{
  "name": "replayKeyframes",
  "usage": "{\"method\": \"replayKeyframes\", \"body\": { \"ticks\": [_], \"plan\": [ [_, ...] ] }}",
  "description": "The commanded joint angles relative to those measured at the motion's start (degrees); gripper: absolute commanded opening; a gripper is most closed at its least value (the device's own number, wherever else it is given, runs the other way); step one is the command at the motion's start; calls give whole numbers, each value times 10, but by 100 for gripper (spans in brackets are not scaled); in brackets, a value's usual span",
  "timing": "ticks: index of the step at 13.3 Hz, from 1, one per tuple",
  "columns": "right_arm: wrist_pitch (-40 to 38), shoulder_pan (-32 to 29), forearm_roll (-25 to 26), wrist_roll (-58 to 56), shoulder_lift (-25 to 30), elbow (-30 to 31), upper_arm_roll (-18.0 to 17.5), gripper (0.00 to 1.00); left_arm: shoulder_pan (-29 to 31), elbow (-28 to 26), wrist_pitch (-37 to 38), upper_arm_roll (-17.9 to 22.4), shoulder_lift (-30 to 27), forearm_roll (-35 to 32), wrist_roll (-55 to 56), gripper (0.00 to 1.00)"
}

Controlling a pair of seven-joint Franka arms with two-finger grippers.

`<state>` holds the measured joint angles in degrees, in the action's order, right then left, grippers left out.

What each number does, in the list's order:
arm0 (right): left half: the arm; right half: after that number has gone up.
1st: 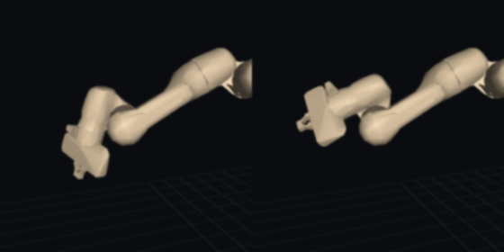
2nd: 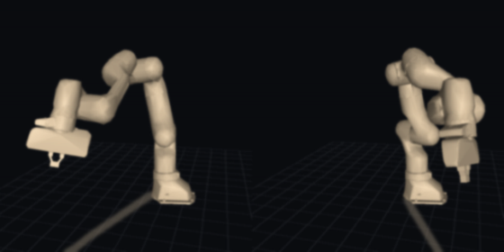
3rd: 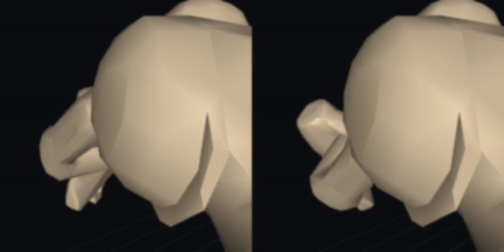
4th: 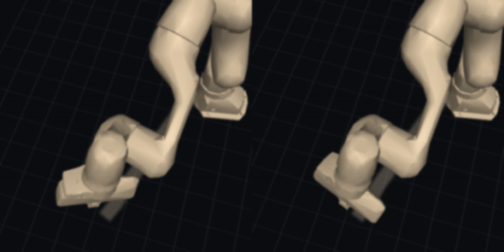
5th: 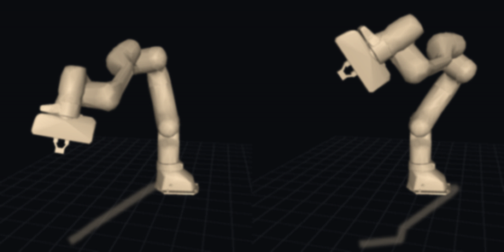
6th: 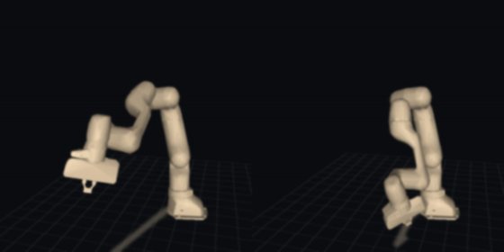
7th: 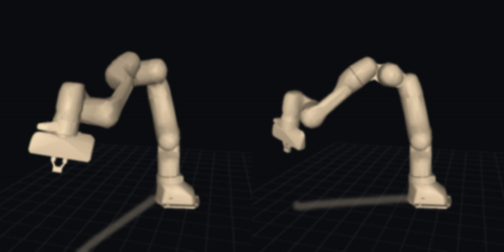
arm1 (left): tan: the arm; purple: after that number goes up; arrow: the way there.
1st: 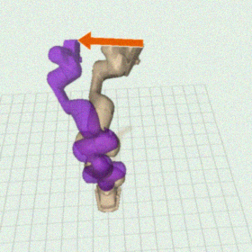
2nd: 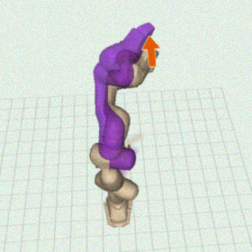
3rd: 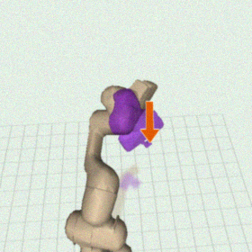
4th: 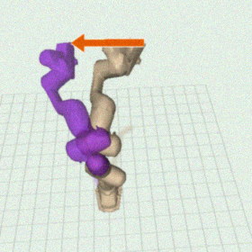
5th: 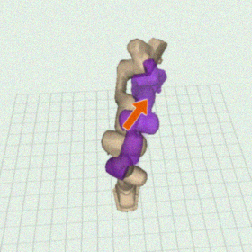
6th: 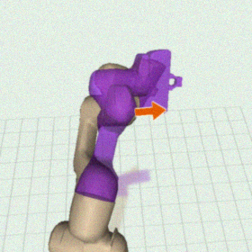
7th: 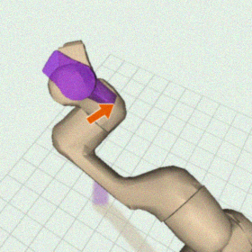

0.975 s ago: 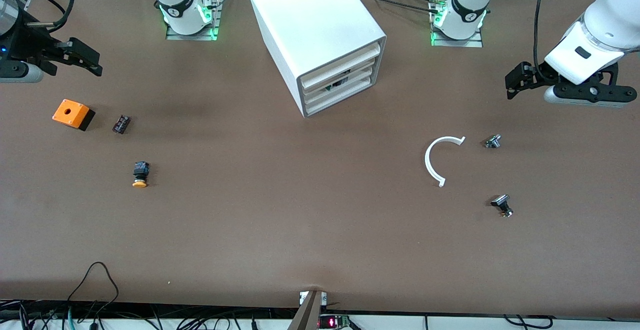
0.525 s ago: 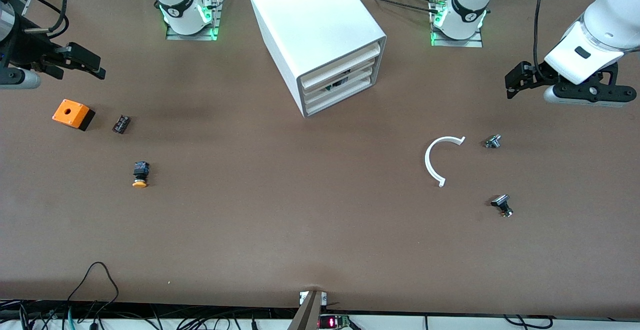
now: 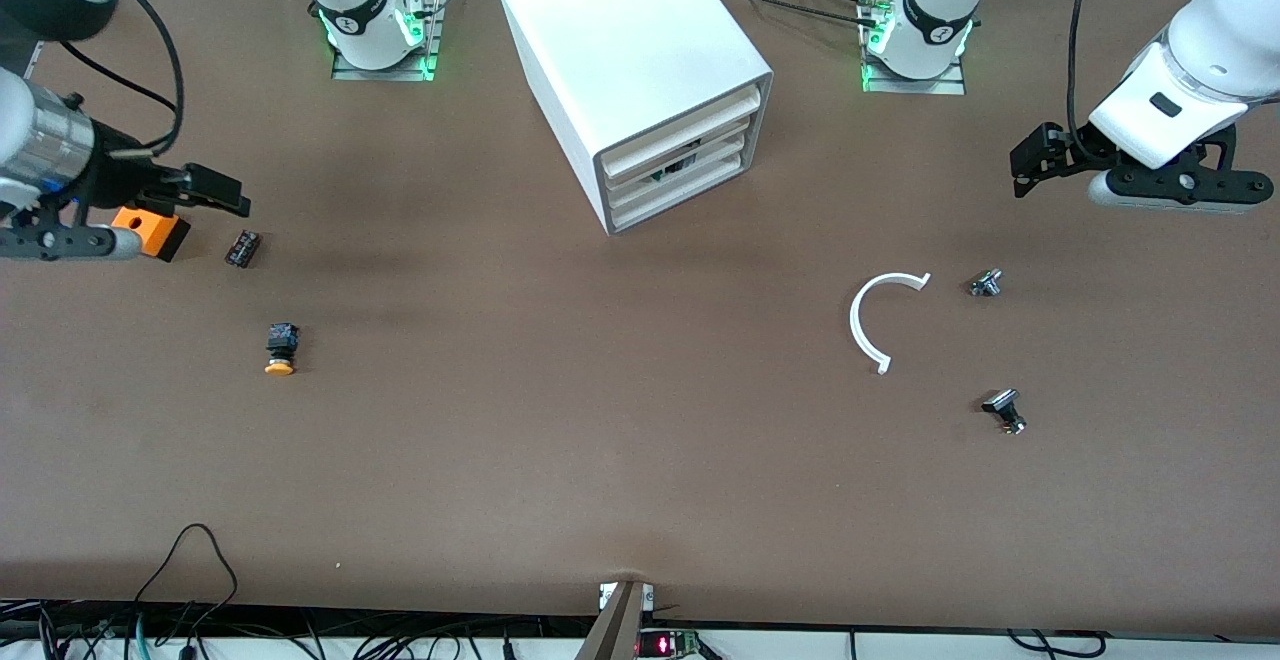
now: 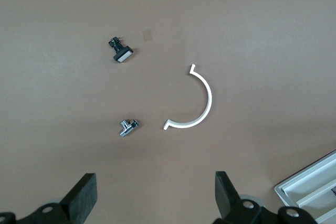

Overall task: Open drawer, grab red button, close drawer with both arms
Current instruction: 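Reach the left gripper to the white cabinet drawer handle while the right gripper lowers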

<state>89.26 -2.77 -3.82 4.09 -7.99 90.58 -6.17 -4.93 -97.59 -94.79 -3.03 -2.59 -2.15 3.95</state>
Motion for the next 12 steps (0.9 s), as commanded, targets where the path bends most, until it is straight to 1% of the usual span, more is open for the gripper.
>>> {"method": "replayKeyframes", "body": {
  "ticks": [1, 3, 5, 6, 8, 9, 11, 12],
  "plan": [
    [6, 15, 22, 43, -32, -8, -5, 98, -3, 18, 14, -1, 7, -7, 5, 99],
    [44, 31, 21, 78, -53, -29, -5, 98, -3, 18, 14, -1, 7, -5, 5, 99],
    [51, 53, 28, 143, -65, -30, -5, 98, -2, 18, 15, -1, 7, -3, 5, 99],
    [51, 70, 33, 173, -67, -30, -5, 98, -2, 16, 29, -1, 9, 11, 4, 99],
    [52, 92, 47, 239, -76, -30, -5, 97, -3, 17, 71, 0, 34, 83, -6, 99],
    [51, 94, 49, 252, -76, -30, -5, 97, -6, 17, 86, -2, 53, 100, -11, 99],
    [55, 101, 50, 253, -77, -31, -5, 97, -14, 15, 97, -26, 85, 122, -12, 99],
    [71, 102, 50, 253, -83, -31, -5, 98, -18, 14, 107, -43, 103, 147, -12, 99]
  ]
}}
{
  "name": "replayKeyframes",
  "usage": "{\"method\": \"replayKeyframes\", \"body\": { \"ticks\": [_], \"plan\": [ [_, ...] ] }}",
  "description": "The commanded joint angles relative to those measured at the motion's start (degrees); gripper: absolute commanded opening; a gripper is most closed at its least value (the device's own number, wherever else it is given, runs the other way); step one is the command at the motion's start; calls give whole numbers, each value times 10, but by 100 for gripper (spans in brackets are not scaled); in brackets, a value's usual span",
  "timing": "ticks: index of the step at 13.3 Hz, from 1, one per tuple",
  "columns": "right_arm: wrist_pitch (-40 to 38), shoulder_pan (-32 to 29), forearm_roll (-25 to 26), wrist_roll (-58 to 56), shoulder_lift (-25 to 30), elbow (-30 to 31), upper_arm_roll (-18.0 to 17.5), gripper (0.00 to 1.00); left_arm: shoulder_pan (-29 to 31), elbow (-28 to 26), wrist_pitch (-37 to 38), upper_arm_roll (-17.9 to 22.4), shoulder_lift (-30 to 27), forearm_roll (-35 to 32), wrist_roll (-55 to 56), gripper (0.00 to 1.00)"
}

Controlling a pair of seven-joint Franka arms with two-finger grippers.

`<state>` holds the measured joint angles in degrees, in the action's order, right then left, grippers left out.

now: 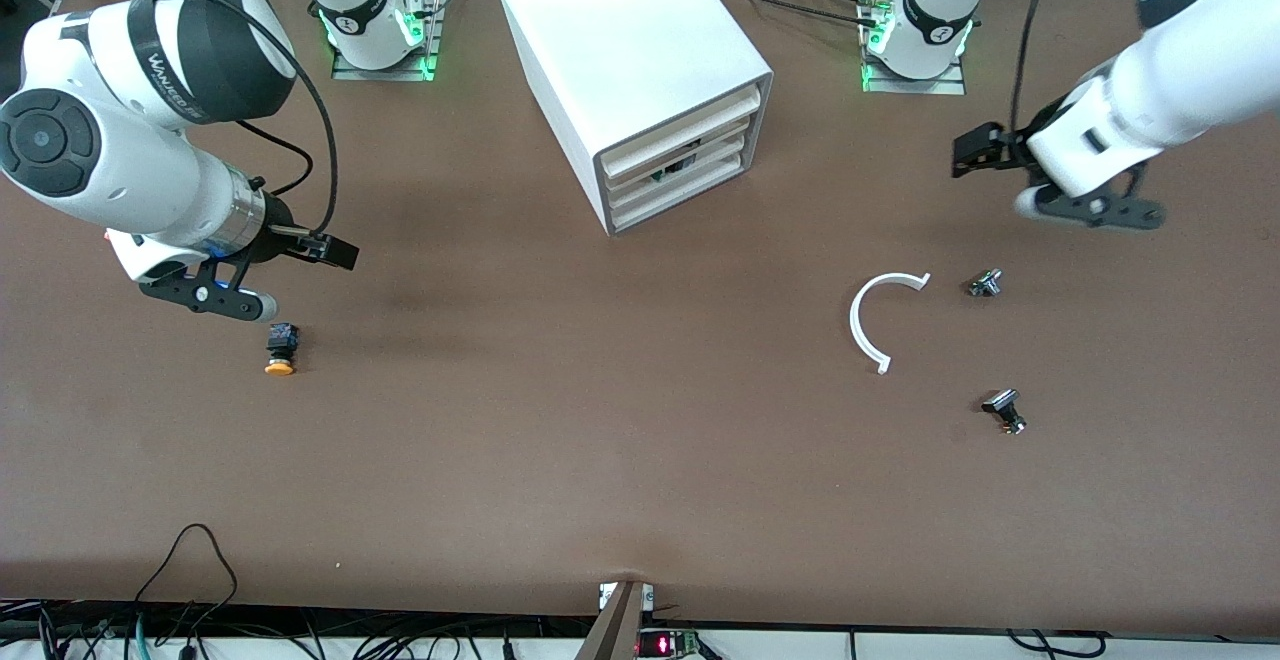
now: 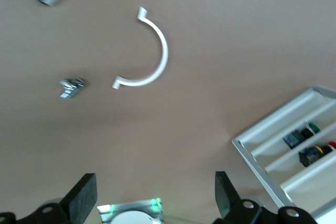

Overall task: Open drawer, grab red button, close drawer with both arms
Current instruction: 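Reach the left gripper to the white cabinet drawer handle while the right gripper lowers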

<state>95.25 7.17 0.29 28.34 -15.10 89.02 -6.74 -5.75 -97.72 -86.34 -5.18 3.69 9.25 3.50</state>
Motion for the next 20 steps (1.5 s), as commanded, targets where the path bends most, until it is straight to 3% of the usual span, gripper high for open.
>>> {"method": "replayKeyframes", "body": {
  "ticks": [1, 4, 6, 8, 10, 11, 15, 20],
  "plan": [
    [26, 3, 9, 10, -16, -16, 1, 98, -10, 10, 25, -36, 58, 67, -9, 99],
    [39, 19, 9, 12, -24, -16, 1, 98, -9, 8, 21, -46, 118, 153, -95, 98],
    [38, 34, 4, 28, -27, -16, 1, 98, 0, -16, 16, -46, 162, 239, -215, 95],
    [38, 45, 2, 92, -27, -15, 1, 98, 8, -99, -53, -47, 159, 302, -293, 89],
    [38, 64, 2, 155, -27, -15, 1, 98, 11, -180, -86, -45, 165, 422, -425, 78],
    [39, 68, 2, 168, -27, -15, 1, 98, 13, -201, -92, -45, 166, 450, -461, 75],
    [37, 69, 1, 169, -27, -13, 1, 99, 12, -258, -94, -46, 192, 539, -566, 68],
    [38, 73, 1, 170, -27, -13, 1, 99, -1, -266, -92, -57, 209, 561, -583, 62]
  ]
}}
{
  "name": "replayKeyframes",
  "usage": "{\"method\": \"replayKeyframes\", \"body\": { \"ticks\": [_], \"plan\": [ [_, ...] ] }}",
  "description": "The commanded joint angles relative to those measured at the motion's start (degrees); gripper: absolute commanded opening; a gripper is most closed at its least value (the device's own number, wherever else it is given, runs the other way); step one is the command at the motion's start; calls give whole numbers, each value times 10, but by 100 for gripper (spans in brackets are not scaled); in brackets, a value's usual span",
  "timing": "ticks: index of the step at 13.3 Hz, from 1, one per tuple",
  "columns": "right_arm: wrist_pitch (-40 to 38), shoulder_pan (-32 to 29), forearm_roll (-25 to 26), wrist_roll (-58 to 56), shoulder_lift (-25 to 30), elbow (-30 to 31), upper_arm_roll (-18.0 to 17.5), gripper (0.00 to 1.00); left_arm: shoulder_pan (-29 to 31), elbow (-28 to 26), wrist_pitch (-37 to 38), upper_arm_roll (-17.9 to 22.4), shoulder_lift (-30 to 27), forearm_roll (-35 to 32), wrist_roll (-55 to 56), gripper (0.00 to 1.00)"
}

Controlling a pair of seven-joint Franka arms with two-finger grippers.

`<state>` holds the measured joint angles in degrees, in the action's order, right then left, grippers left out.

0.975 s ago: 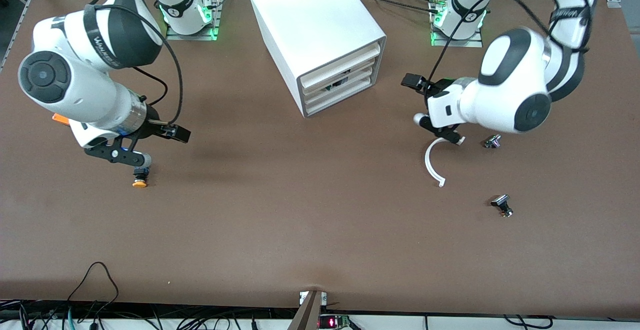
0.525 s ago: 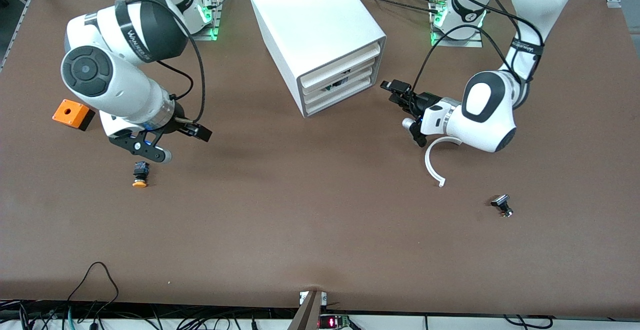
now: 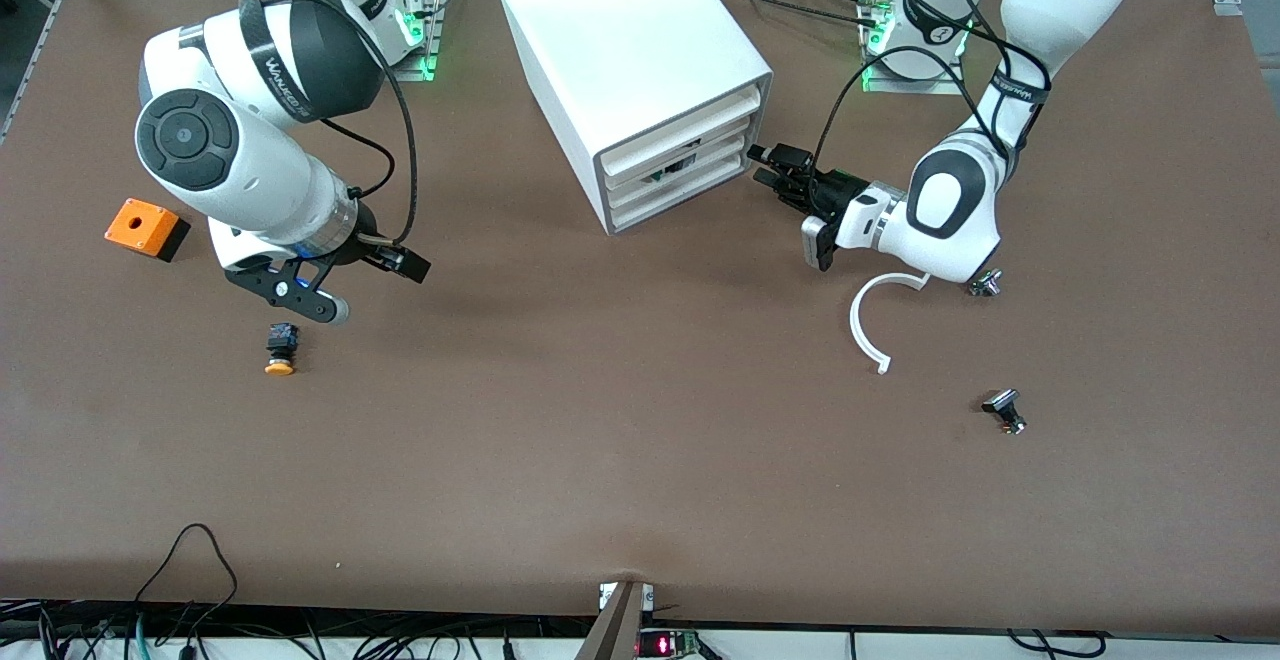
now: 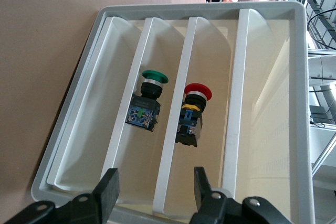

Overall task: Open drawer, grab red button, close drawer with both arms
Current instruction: 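Grasp the drawer handle with the left gripper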

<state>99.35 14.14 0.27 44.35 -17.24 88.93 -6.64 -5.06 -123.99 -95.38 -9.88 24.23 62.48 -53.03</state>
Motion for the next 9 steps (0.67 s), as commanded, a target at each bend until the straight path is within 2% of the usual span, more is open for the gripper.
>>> {"method": "replayKeyframes", "body": {
  "ticks": [1, 4, 9],
  "plan": [
    [-3, 4, 1, 10, -6, -12, 0, 99, -9, -4, -3, -19, 13, 33, -17, 61],
    [-4, 5, 0, 10, -6, -11, 0, 99, -16, -5, -7, -36, 20, 59, -18, 61],
    [-5, 4, 0, 9, -6, -10, 0, 99, -31, -16, -6, -37, 31, 61, -43, 51]
  ]
}}
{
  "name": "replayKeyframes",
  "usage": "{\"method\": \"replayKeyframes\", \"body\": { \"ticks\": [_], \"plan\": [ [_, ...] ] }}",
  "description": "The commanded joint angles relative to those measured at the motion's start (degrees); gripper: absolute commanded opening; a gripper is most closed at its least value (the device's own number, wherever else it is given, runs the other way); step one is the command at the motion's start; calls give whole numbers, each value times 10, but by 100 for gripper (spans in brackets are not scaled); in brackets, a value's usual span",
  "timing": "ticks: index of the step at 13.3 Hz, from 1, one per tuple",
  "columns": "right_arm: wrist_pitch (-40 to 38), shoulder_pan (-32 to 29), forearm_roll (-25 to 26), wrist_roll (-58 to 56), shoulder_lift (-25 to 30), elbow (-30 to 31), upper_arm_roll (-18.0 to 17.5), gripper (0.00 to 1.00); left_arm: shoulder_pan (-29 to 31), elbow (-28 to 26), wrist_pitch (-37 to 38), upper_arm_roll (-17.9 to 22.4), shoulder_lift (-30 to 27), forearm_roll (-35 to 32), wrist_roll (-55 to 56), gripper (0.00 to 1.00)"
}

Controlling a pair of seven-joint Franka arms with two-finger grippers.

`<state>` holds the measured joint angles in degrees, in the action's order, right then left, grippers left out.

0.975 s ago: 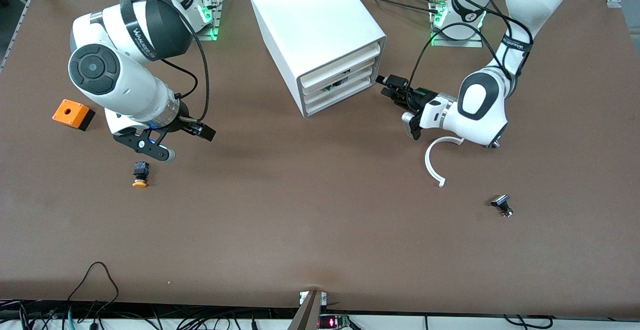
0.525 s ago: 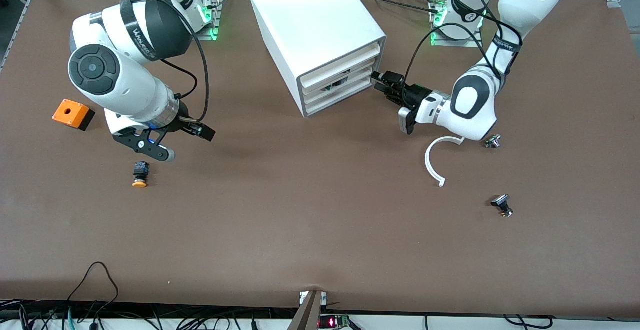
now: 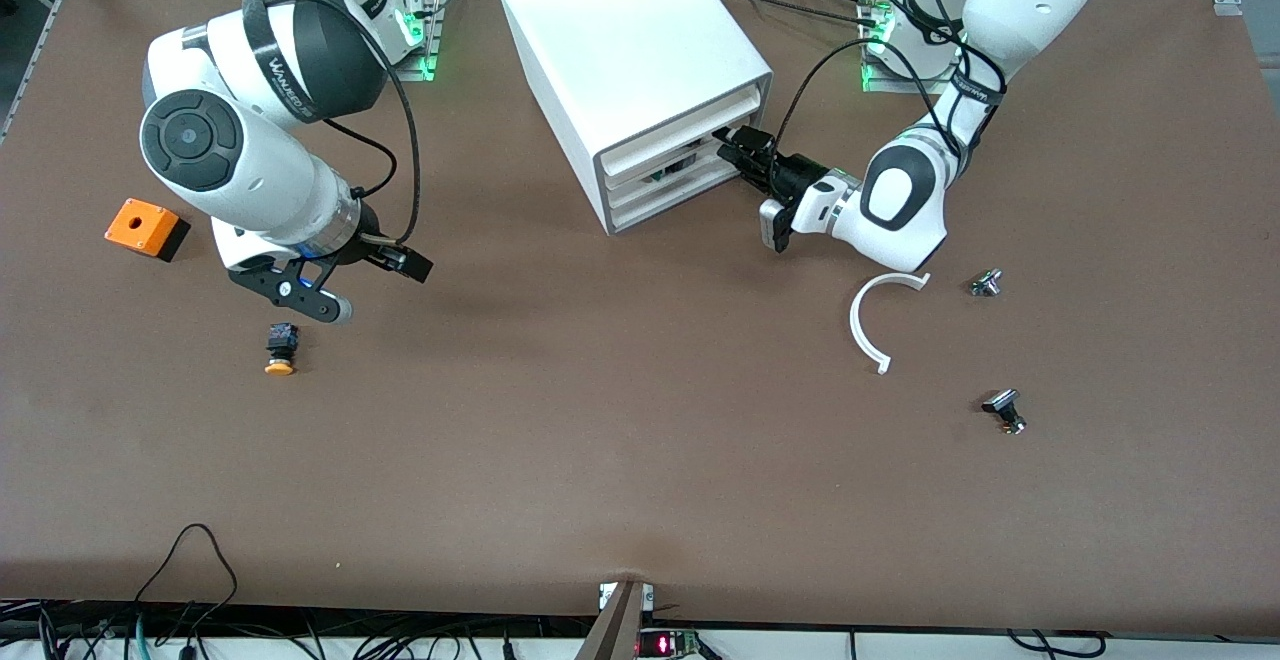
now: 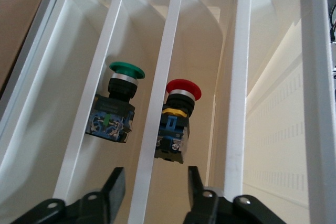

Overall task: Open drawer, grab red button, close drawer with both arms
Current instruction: 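Grasp the drawer handle with the left gripper, then pull the drawer open with the left gripper while the right gripper approaches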

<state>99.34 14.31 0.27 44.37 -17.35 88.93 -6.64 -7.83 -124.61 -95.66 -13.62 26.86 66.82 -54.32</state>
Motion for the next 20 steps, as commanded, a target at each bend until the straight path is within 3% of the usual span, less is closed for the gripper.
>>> {"method": "replayKeyframes", "body": {
  "ticks": [1, 4, 6, 8, 9, 12, 16, 20],
  "plan": [
    [-5, 3, 0, 9, -5, -10, 0, 99, -3, -10, -4, 1, 11, 18, -38, 47],
    [-3, 12, 0, 60, -5, -15, 0, 99, -3, -10, -4, -7, 28, 27, -61, 42],
    [-2, 34, 3, 112, -6, -22, 0, 99, -3, -10, -4, -10, 28, 30, -62, 29],
    [-1, 41, 2, 135, -13, -35, 0, 99, -3, -10, -4, -24, 28, 36, -63, 5],
    [0, 51, 3, 145, -16, -41, 0, 99, -3, -9, -4, -24, 28, 36, -63, 0],
    [30, 84, 4, 282, -36, -73, 0, 99, 2, -5, -4, -23, 28, 36, -63, 0],
    [50, 119, 2, 370, -76, -128, 0, 99, 14, 20, -3, -5, 28, 24, -56, 0],
    [82, 143, 1, 405, -102, -159, 0, 98, 22, 93, -2, 34, 45, -48, -49, 0]
  ]
}}
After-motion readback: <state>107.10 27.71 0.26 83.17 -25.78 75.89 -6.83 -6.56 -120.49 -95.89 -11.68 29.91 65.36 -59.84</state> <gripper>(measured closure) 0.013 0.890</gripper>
